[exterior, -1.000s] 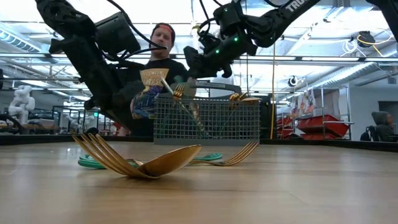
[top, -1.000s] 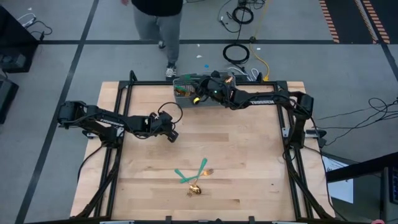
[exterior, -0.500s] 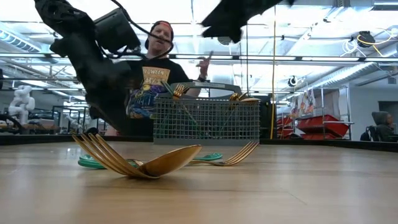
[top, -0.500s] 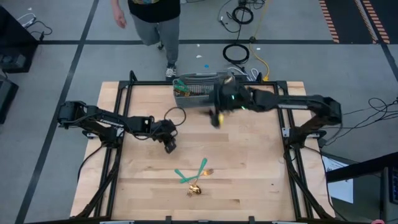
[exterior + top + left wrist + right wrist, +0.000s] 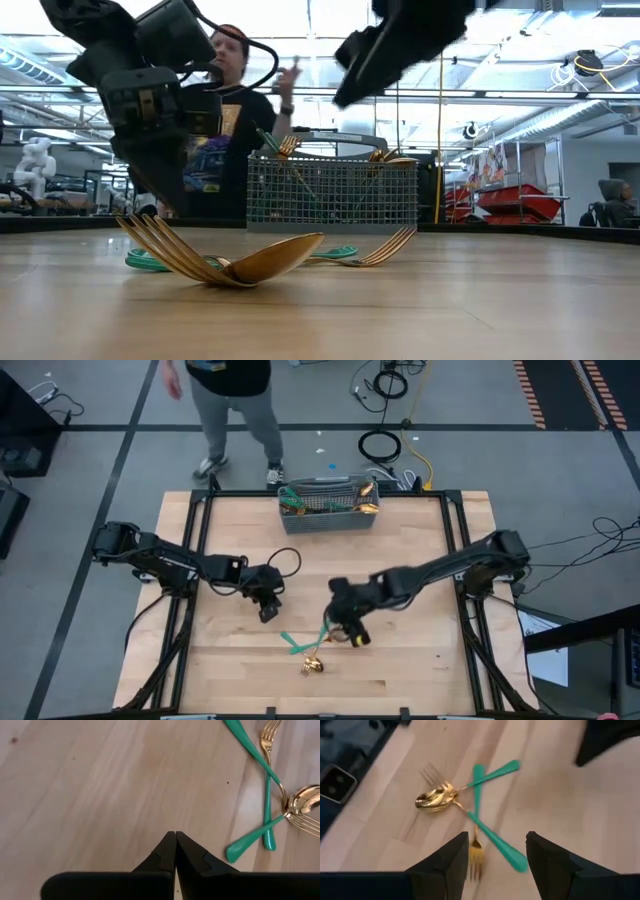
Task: Sort silverware
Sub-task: Put the gold fork into the left section of the gray utensil holder
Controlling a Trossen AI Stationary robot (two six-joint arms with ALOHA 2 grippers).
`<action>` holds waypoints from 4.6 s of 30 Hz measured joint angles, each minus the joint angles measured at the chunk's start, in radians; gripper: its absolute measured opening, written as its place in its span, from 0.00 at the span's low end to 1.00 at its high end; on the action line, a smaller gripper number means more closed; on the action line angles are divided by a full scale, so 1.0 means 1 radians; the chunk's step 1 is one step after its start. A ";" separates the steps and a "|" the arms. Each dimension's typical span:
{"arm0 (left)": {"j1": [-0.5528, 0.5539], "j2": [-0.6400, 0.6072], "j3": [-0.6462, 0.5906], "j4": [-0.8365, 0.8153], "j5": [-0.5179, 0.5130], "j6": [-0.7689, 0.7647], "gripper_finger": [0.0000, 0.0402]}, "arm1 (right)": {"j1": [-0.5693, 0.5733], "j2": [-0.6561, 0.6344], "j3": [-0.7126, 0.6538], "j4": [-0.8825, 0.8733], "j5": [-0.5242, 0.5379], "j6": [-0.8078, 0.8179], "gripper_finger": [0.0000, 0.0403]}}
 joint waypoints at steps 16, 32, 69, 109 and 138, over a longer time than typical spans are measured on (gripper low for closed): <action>-0.080 0.000 0.000 -0.004 -0.023 -0.084 0.02 | 0.016 0.178 0.000 0.150 -0.083 -0.193 0.46; -0.105 0.000 0.001 -0.003 -0.054 -0.121 0.02 | 0.018 0.268 0.002 0.231 -0.082 -0.255 0.46; -0.105 0.000 0.001 0.000 -0.148 -0.136 0.02 | 0.010 0.175 -0.004 -0.214 0.214 0.120 0.00; -0.124 0.000 0.000 -0.004 -0.285 -0.133 0.02 | -0.527 0.095 -0.038 1.005 0.102 0.068 0.00; -0.149 0.000 0.000 -0.062 -0.417 -0.103 0.02 | -0.679 0.406 0.141 1.084 -0.189 0.065 0.00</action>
